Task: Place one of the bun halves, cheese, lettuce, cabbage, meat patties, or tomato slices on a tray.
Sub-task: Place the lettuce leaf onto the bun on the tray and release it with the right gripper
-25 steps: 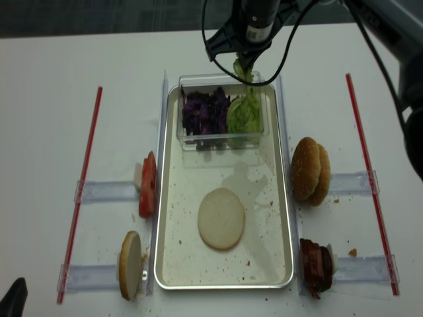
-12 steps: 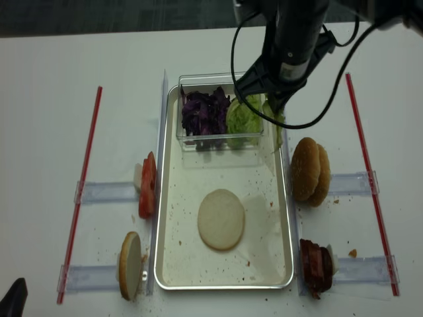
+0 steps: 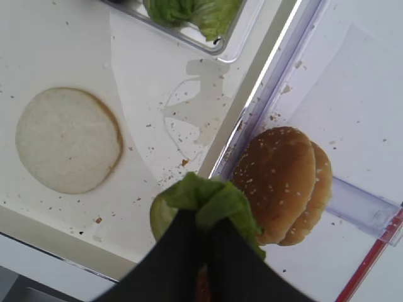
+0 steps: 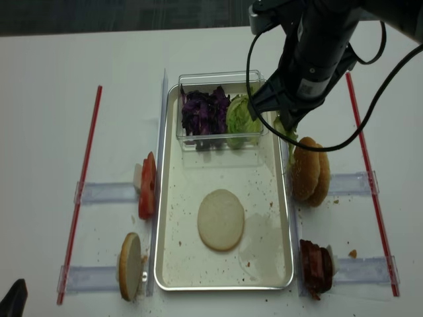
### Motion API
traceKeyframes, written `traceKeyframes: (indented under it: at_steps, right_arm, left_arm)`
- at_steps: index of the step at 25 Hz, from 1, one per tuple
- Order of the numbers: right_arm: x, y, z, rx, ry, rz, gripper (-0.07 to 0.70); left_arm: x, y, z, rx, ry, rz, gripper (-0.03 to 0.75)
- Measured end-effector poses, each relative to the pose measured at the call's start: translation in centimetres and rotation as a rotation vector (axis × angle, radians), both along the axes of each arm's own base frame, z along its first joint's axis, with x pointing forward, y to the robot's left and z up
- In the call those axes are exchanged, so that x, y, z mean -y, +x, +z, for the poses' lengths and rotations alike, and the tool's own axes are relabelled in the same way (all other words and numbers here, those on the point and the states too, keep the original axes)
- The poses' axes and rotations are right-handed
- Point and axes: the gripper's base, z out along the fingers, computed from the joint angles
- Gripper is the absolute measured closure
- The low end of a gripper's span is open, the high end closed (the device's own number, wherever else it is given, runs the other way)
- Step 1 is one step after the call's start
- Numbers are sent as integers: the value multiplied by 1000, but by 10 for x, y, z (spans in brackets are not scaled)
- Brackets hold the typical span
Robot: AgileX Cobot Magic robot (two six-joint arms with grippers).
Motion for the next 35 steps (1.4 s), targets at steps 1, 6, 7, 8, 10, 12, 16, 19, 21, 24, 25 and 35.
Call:
traceKeyframes:
  at_steps: [1,6,7,8,10,12,16,19,21,24,25,35]
  right_arm:
    - [0,0,0,0,0,0,573]
    - [-2,-1,0,-13,19,5,573]
    - [-2,-2,0,-16,26,6,573]
    - [-3,-2,0,-21,35,8,573]
    - [-5,-3,0,-27,47,10,573]
    - [-8,-5,0,-28,49,23,573]
    - [-26,-17,-1,-32,48,87,573]
    - [-41,-29,-1,-39,58,140,573]
    - [-50,-36,-1,-41,65,170,573]
    - [-65,-43,-8,-62,69,210,573]
    - [-70,-43,-13,-71,70,217,573]
    - [-96,-35,-54,-116,62,226,573]
  left_arm:
    - [0,0,0,0,0,0,151]
    - [0,0,0,0,0,0,151]
    - [0,0,0,0,0,0,151]
    - [0,0,0,0,0,0,151]
    - [0,0,0,0,0,0,151]
    - [0,0,0,0,0,0,151]
    - [0,0,0,0,0,0,151]
    - [0,0,0,0,0,0,151]
    - [0,0,0,0,0,0,151]
    - [0,0,0,0,0,0,151]
    - [0,0,0,0,0,0,151]
    - [0,0,0,0,0,0,151]
